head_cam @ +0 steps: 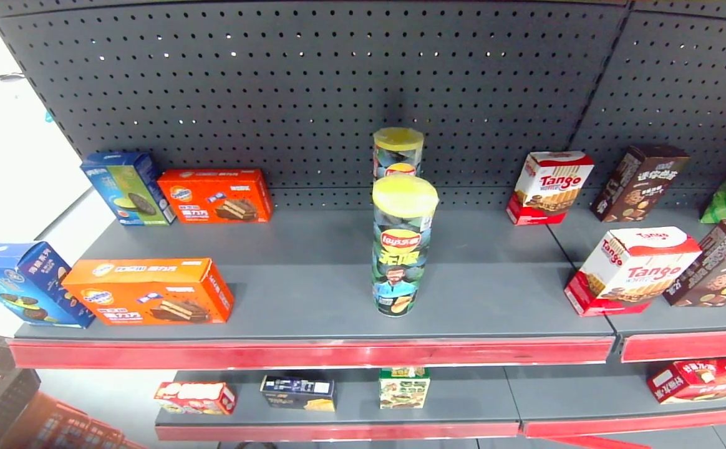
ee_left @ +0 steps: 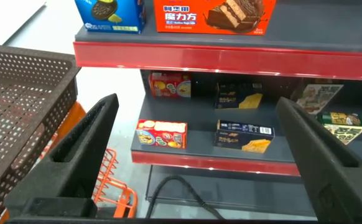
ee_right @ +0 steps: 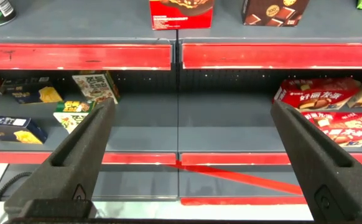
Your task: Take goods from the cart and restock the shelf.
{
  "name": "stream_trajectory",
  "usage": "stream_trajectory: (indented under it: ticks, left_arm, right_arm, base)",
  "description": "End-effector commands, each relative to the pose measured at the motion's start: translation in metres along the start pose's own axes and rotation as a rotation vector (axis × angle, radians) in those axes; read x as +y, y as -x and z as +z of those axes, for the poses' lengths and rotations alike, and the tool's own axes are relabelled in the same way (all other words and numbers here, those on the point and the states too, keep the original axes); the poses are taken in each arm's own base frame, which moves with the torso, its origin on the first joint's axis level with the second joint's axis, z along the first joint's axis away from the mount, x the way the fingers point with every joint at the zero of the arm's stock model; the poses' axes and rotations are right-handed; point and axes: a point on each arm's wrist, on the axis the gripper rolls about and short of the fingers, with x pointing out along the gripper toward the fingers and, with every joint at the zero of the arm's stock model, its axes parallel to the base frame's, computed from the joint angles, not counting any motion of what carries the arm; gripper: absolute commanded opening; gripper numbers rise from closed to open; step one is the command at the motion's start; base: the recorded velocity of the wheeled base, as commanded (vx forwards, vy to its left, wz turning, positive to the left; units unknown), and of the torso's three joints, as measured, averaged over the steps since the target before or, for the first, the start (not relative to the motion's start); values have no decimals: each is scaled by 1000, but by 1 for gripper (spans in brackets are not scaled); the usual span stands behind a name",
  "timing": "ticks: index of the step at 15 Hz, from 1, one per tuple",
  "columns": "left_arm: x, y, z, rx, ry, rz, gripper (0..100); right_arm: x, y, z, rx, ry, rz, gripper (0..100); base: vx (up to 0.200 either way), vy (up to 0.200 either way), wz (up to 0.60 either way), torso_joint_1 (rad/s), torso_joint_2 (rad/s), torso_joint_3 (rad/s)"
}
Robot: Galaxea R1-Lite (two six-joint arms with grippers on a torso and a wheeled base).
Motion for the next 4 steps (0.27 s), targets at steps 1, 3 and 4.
stream_trajectory:
  ticks: [1, 3, 4]
  left_arm:
    - [0, 0, 0, 0, 0, -1, 100]
    - [0, 0, 0, 0, 0, 0, 100]
    - [0, 0, 0, 0, 0, 0, 100]
  right_arm:
    - [0, 0, 0, 0, 0, 0, 100]
    - [0, 0, 0, 0, 0, 0, 100]
    - [0, 0, 0, 0, 0, 0, 100]
  base:
    - [0, 0, 0, 0, 0, 0]
    - [0, 0, 0, 0, 0, 0]
    - [0, 0, 0, 0, 0, 0]
